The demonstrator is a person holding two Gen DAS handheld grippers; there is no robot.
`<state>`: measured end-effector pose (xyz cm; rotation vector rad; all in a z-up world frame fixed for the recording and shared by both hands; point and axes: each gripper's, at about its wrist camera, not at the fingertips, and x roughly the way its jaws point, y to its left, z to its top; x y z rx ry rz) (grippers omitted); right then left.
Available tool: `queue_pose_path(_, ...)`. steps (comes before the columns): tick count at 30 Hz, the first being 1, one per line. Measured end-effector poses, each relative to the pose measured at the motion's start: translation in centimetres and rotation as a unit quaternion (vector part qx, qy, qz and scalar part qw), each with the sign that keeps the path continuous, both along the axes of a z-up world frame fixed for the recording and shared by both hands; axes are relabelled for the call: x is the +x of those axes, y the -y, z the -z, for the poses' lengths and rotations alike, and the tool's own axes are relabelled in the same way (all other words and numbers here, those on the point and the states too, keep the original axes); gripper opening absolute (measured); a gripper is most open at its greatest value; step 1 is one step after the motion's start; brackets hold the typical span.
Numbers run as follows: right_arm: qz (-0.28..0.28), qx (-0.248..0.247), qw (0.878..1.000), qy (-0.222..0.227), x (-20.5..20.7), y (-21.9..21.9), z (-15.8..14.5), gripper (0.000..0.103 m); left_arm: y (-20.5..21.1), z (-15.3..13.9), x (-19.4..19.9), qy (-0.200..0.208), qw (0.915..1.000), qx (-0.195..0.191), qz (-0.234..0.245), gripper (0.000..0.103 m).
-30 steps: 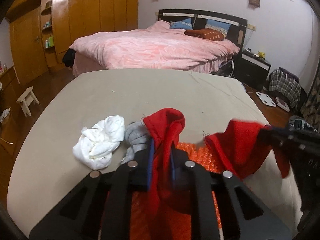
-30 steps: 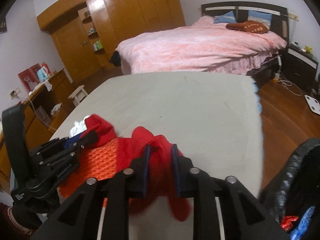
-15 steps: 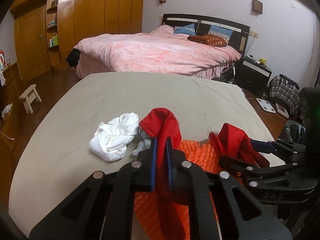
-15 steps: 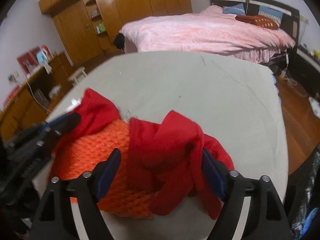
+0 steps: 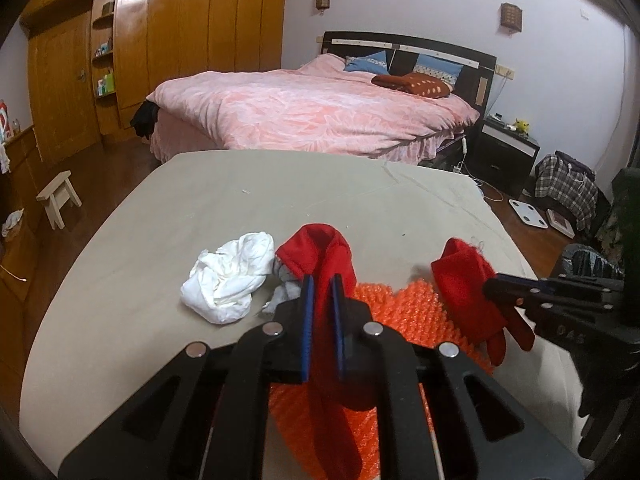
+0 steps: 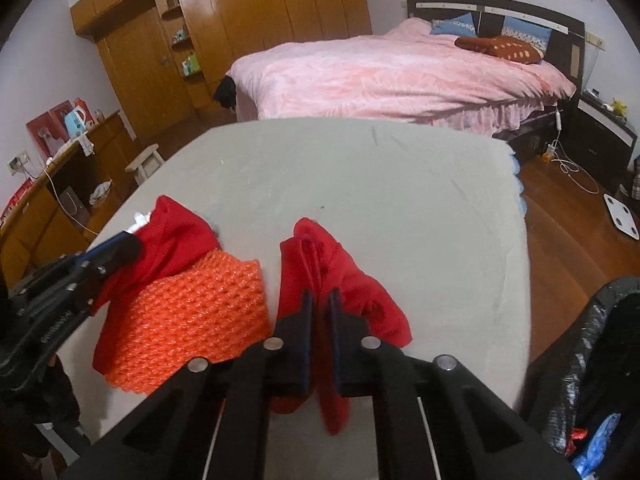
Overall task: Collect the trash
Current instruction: 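Lift the red cloth with both tools and carry it toward the bin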
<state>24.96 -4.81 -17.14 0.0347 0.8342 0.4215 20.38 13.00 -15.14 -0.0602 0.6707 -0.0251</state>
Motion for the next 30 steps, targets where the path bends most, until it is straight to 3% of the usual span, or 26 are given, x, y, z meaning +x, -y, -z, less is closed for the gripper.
queue_pose_path(5, -0.004, -0.010, 1.000, -0.004, 0.6, -0.6, 0.6, 0.009, -0.1, 0.8, 0.8, -0.012, 0.9999, 0.009, -0.006, 0.029)
queue_pose_path(6, -0.007, -0.011, 1.000, -0.007, 0.7, -0.7, 0.9, 0.010, 0.0, 0.9, 1.1, -0.014, 0.9998, 0.009, -0.004, 0.031)
queue_pose_path(8, -0.011, -0.016, 1.000, -0.009, 1.0, -1.0, 1.3, 0.013, 0.0, 1.3, 1.7, -0.022, 0.9997, 0.012, -0.004, 0.043)
queue_pose_path(9, -0.012, -0.017, 1.000, -0.013, 1.2, -1.1, 1.5, 0.019, 0.0, 1.5, 2.1, -0.027, 0.9996, 0.012, -0.004, 0.044)
queue_pose_path(12, -0.014, -0.008, 0.999, -0.030, 1.6, -1.3, 2.4, 0.035, 0.0, 2.1, 3.0, -0.042, 0.9991, 0.003, 0.001, 0.043)
queue_pose_path(17, -0.019, -0.031, 0.999, -0.019, 1.2, -2.1, 2.8, 0.037, 0.0, 2.3, 3.5, -0.046, 0.9989, 0.001, 0.000, 0.018)
queue_pose_path(21, -0.010, -0.030, 0.999, -0.015, 1.0, -1.6, 2.6, 0.006, -0.1, 2.0, 3.2, -0.036, 0.9993, 0.002, -0.009, 0.013)
queue_pose_path(30, 0.004, 0.019, 0.999, 0.030, -0.8, 0.9, -2.3, 0.005, 0.1, -1.9, 1.1, 0.010, 0.9999, -0.002, -0.007, 0.012)
